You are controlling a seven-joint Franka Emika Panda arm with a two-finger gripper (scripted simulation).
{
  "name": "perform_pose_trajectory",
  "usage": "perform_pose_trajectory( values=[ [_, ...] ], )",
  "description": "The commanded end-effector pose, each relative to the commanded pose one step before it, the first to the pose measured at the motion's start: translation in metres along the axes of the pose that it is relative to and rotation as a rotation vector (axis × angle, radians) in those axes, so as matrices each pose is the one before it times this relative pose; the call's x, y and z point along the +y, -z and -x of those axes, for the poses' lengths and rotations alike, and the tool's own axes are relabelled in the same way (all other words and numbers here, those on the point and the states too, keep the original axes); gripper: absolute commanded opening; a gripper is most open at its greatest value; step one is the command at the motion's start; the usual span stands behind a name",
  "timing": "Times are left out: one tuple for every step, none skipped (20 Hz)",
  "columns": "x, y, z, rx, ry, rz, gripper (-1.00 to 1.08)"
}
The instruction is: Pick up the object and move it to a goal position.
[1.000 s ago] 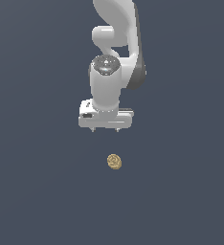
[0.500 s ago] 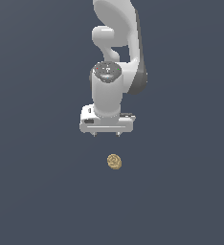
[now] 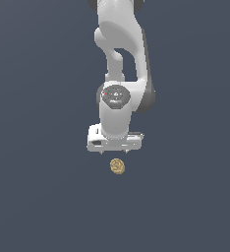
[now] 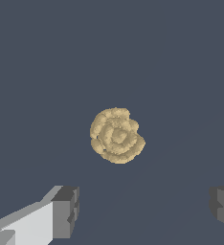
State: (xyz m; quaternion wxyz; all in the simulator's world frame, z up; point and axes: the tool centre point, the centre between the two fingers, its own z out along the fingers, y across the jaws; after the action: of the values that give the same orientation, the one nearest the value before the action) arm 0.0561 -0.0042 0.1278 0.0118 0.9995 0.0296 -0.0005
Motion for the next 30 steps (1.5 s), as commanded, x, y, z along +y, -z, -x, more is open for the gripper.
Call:
perform_pose_trajectory(
  values=[
    [-0.00477, -0.00982, -0.01025, 0.00084, 0.00465, -0.00708, 1.0],
    [-0.00158, -0.00339, -0.00322, 0.00018, 0.00148, -0.00247, 1.0],
    [-0.00143, -0.00313, -0.00289, 0.00016, 0.0013, -0.00228, 1.0],
    [-0.00131, -0.00286, -0.00258, 0.00015, 0.00119, -0.00218, 1.0],
    [-0.00115, -0.00259, -0.00227, 0.00013, 0.00101, -0.00193, 1.0],
    [-0.00102, -0.0023, -0.00198, 0.00012, 0.00088, -0.00174, 1.0],
    [-0.00087, -0.00201, -0.00169, 0.0001, 0.00074, -0.00152, 1.0],
    [-0.00074, -0.00171, -0.00142, 0.00009, 0.00063, -0.00132, 1.0],
    [-0.0006, -0.00141, -0.00115, 0.00007, 0.0005, -0.00108, 1.0],
    [-0.00048, -0.0011, -0.00089, 0.00006, 0.0004, -0.00089, 1.0],
    [-0.0003, -0.00079, -0.00063, 0.00003, 0.0002, -0.00044, 1.0],
    [-0.00022, -0.00047, -0.00038, 0.00003, 0.0002, -0.00045, 1.0],
    [-0.00004, -0.00016, -0.00012, 0.0, 0.0, 0.0, 1.0],
    [0.00023, 0.00051, 0.00103, -0.00083, -0.00008, 0.00051, 1.0],
    [0.0, -0.00043, 0.0, 0.0, 0.0, 0.0, 1.0],
    [-0.00001, -0.00127, -0.00001, 0.0, 0.0, 0.0, 1.0],
    [-0.00001, -0.00211, 0.0, 0.0, 0.0, 0.0, 1.0],
    [-0.00002, -0.00295, 0.0, 0.0, 0.0, 0.0, 1.0],
    [-0.00002, -0.00378, 0.00002, 0.0, 0.0, 0.0, 1.0],
    [-0.00003, -0.0046, 0.00004, 0.0, 0.0, 0.0, 1.0],
    [-0.00004, -0.0054, 0.00007, 0.0, 0.0, 0.0, 1.0],
    [-0.00004, -0.00617, 0.00011, 0.0, 0.0, 0.0, 1.0],
    [-0.00007, -0.00596, 0.00016, 0.00054, 0.00009, -0.00043, 1.0],
    [-0.00004, -0.00543, 0.0001, 0.0, 0.0, 0.0, 1.0],
    [-0.00003, -0.00453, 0.00005, 0.0, 0.0, 0.0, 1.0],
    [-0.00002, -0.00362, -0.00002, 0.0, 0.0, 0.0, 1.0],
    [-0.00001, -0.00272, -0.00011, 0.0, 0.0, 0.0, 1.0],
    [0.0, -0.00182, -0.0002, 0.0, 0.0, 0.0, 1.0],
    [0.00002, -0.00091, -0.00031, 0.0, 0.0, 0.0, 1.0],
    [0.00003, -0.00001, -0.00042, 0.0, 0.0, 0.0, 1.0]
  ],
)
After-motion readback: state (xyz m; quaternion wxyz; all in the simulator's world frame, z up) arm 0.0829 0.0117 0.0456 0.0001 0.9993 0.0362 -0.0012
